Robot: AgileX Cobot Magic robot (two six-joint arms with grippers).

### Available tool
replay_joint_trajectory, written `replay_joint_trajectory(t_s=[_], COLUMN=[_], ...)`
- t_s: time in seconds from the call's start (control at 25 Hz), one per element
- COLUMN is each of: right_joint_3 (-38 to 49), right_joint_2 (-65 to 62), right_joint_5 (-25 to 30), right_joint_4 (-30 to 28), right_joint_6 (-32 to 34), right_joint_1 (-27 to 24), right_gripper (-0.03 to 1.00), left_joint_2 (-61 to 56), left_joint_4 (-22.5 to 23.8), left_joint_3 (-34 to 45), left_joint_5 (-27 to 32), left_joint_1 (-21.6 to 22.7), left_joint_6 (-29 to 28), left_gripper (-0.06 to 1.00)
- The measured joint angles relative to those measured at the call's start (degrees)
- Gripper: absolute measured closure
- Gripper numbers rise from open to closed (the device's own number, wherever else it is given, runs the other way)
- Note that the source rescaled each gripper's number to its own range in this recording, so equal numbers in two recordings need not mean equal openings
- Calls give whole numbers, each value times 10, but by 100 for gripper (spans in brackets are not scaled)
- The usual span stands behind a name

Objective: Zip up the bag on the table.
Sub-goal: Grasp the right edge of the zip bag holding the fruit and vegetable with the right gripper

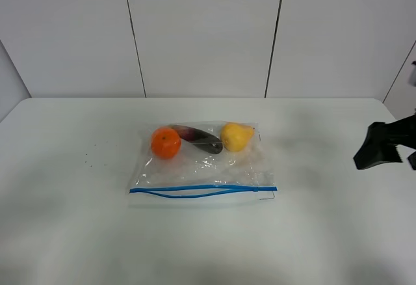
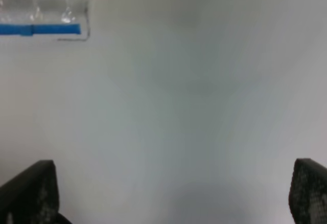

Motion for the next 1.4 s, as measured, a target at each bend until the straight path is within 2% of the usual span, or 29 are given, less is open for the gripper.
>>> replay_joint_trajectory(t_s=[0.12, 0.24, 0.52, 0.72, 0.88, 1.08, 1.4], right_joint_3=[0, 0, -1, -14, -60, -89, -90], right_joint_2=[81, 146, 265, 340, 402, 459, 511], right_joint_5=[-38, -66, -76, -64, -31, -3, 31], right_joint_4=[58, 133, 325, 423, 463, 481, 544], right_joint_6=[-49, -128, -345, -450, -484, -500, -548], right_joint_1=[0, 0, 0, 0, 0, 0, 0], right_gripper=[-2, -1, -1, -1, -1, -1, 11], left_joint_2=[0, 0, 0, 0, 0, 0, 0], left_joint_4=[0, 0, 0, 0, 0, 0, 0], left_joint_3=[0, 0, 0, 0, 0, 0, 0], left_joint_5=[0, 0, 0, 0, 0, 0, 0], left_joint_1=[0, 0, 0, 0, 0, 0, 0], left_joint_6=[0, 0, 0, 0, 0, 0, 0], left_gripper=[7, 7, 7, 7, 7, 7, 7])
